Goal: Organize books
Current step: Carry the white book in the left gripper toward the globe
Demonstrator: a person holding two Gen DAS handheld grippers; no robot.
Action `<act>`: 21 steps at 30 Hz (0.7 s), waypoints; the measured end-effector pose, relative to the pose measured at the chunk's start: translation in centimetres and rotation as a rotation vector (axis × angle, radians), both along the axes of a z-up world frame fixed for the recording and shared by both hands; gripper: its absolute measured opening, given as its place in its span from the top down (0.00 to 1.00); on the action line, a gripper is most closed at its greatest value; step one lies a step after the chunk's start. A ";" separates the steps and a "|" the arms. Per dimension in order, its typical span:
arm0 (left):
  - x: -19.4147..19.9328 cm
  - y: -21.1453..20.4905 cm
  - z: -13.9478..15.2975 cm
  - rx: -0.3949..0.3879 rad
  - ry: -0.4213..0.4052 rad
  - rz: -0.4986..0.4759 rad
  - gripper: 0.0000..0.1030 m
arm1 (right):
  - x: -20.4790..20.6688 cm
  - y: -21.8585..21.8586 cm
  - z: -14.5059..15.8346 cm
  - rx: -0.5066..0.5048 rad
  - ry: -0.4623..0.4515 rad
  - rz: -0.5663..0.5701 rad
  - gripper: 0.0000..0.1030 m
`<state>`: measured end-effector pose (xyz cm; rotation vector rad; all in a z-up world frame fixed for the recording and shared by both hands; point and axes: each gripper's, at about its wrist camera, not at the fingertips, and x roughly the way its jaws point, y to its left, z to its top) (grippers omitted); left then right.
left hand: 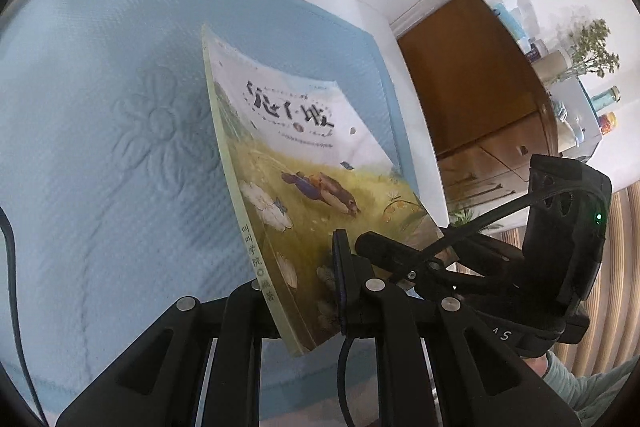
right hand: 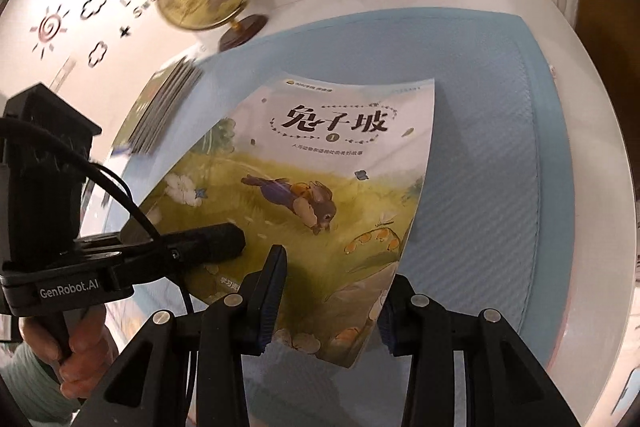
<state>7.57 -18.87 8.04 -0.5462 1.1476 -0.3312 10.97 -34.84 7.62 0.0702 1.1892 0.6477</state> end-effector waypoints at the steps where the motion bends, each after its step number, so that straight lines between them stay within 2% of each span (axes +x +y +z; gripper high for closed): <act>1: -0.3 0.1 0.3 -0.004 -0.005 0.008 0.90 | -0.3 0.3 0.4 -0.003 -0.015 0.009 0.62; 4: -1.2 1.2 1.5 -0.018 -0.026 0.027 0.89 | -1.0 1.3 2.2 0.003 -0.062 0.027 0.61; 8: -2.1 2.8 3.8 0.013 -0.079 0.027 0.89 | -1.9 2.8 4.2 0.026 -0.107 0.041 0.61; 12: -2.5 6.3 6.0 0.015 -0.138 0.030 0.89 | -2.6 5.8 6.4 0.031 -0.166 0.052 0.60; 16: -2.9 11.0 7.9 0.024 -0.182 0.057 0.89 | -2.5 10.9 8.4 0.058 -0.204 0.048 0.60; 21: -3.7 18.3 9.9 0.079 -0.231 0.103 0.89 | -2.1 18.7 9.9 0.099 -0.239 0.065 0.60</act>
